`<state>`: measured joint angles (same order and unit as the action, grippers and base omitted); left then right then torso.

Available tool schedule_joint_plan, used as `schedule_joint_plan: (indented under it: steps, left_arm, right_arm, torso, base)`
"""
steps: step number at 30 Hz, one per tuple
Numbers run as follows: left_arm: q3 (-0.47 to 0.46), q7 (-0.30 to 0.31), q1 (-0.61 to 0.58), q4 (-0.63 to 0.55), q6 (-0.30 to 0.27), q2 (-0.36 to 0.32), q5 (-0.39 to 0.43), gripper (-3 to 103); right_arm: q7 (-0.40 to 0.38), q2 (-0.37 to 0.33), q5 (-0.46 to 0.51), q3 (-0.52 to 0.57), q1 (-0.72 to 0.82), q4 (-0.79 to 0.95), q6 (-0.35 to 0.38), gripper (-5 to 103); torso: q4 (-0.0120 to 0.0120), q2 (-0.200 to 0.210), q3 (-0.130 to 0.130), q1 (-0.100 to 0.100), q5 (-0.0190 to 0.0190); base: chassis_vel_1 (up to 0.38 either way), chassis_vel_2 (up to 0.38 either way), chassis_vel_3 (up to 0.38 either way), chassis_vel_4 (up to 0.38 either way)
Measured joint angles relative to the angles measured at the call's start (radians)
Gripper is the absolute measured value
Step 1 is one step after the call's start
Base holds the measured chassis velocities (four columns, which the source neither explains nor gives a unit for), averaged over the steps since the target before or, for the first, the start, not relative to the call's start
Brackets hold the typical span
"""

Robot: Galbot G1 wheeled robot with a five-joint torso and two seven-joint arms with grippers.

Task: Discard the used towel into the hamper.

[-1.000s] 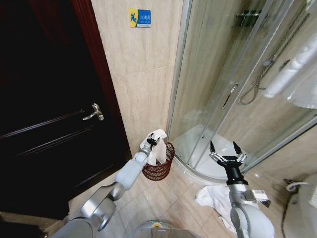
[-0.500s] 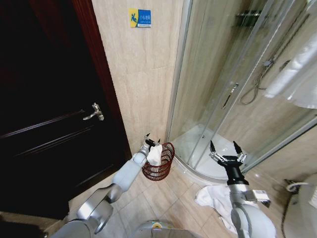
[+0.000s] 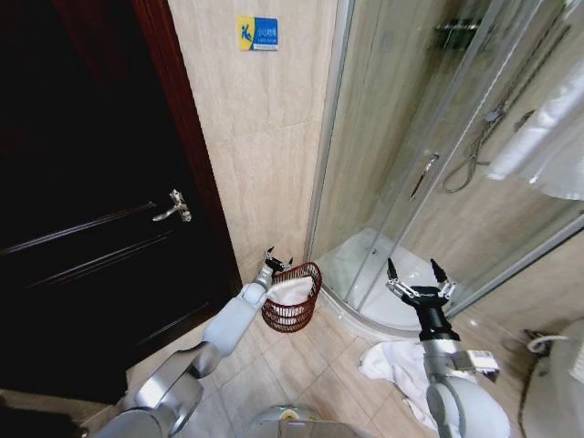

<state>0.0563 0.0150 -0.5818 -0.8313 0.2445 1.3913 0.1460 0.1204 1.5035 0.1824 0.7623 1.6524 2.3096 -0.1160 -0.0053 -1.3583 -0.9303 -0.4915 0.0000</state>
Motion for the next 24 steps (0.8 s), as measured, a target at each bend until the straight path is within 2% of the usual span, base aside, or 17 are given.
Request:
schedule_joint_plan:
  steps: [3,6,7,11,15,19,24]
  left_arm:
    - [0.001,-0.001,-0.015,-0.026,-0.016,-0.01,0.009,100]
    - [0.004,-0.009,-0.066,-0.119,-0.04,-0.054,0.035,100]
    - [0.004,-0.009,-0.066,-0.119,-0.04,-0.054,0.035,100]
    - [-0.013,-0.015,-0.149,-0.241,-0.036,-0.101,0.038,100]
    - [-0.025,-0.017,-0.19,-0.29,-0.035,-0.121,0.039,100]
    - [-0.07,-0.02,-0.267,-0.379,-0.035,-0.144,0.041,100]
    - [-0.128,-0.024,-0.309,-0.429,-0.036,-0.144,0.049,100]
  right_arm:
    - [-0.001,0.0,0.0,0.0,0.001,0.004,0.002,100]
    - [-0.005,-0.003,0.001,0.004,0.002,0.008,0.005,100]
    - [-0.005,-0.003,0.001,0.004,0.002,0.008,0.005,100]
    - [-0.006,-0.006,0.003,0.002,-0.002,0.009,0.016,100]
    - [-0.007,-0.007,0.005,-0.002,-0.008,0.012,0.022,100]
    - [-0.008,-0.011,0.007,-0.003,-0.015,0.012,0.028,100]
    - [-0.008,-0.011,0.008,-0.002,-0.016,0.009,0.029,100]
  torso:
    - [0.0,0.0,0.0,0.0,0.0]
    - [-0.0001,0.0,0.0,0.0,0.0002]
    - [-0.0001,0.0,0.0,0.0,0.0002]
    - [0.0002,0.0,0.0,0.0,0.0001]
    - [0.0001,0.0,0.0,0.0,-0.0001]
    - [0.0001,0.0,0.0,0.0,0.0001]
    - [0.0,0.0,0.0,0.0,0.0]
  base:
    - [0.0,0.0,0.0,0.0]
    - [0.0,0.0,0.0,0.0]
    - [0.0,0.0,0.0,0.0]
    - [0.0,0.0,0.0,0.0]
    - [0.0,0.0,0.0,0.0]
    - [0.0,0.0,0.0,0.0]
    - [0.0,0.0,0.0,0.0]
